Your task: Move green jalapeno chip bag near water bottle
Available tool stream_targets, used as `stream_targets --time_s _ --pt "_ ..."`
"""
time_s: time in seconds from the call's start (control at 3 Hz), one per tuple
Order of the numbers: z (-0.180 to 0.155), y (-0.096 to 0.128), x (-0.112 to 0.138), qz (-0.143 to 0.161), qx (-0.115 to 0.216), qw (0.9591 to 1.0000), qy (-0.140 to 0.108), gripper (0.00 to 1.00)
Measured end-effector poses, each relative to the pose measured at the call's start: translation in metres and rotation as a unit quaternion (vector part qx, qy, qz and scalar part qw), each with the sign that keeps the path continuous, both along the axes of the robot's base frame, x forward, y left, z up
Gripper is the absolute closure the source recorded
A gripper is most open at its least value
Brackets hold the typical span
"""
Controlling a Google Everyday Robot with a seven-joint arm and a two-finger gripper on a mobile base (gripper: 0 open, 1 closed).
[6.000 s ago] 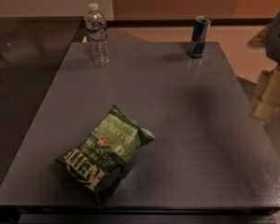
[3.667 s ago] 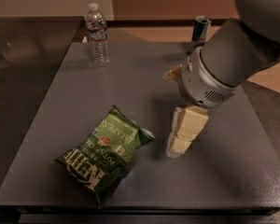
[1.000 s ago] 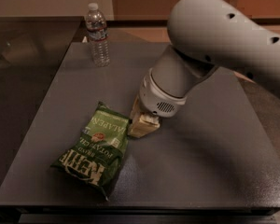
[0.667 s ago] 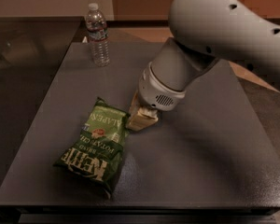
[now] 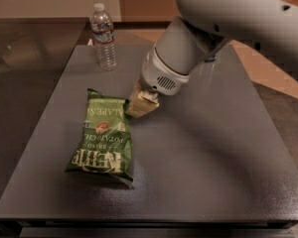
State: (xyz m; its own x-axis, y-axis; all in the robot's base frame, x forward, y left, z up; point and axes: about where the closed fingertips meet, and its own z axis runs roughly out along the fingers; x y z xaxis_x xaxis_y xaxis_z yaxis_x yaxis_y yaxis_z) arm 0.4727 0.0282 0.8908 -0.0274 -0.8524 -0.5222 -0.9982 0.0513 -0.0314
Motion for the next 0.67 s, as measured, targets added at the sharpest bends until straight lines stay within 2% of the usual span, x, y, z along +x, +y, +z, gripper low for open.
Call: stream_targets --time_s 0.33,0.67 --pt "0.007 0.001 0.039 -0.039 0.011 0.9992 -0.001 1.00" --pt "0.011 -0.003 0.085 -0.090 0.014 0.9959 -0.005 1.00"
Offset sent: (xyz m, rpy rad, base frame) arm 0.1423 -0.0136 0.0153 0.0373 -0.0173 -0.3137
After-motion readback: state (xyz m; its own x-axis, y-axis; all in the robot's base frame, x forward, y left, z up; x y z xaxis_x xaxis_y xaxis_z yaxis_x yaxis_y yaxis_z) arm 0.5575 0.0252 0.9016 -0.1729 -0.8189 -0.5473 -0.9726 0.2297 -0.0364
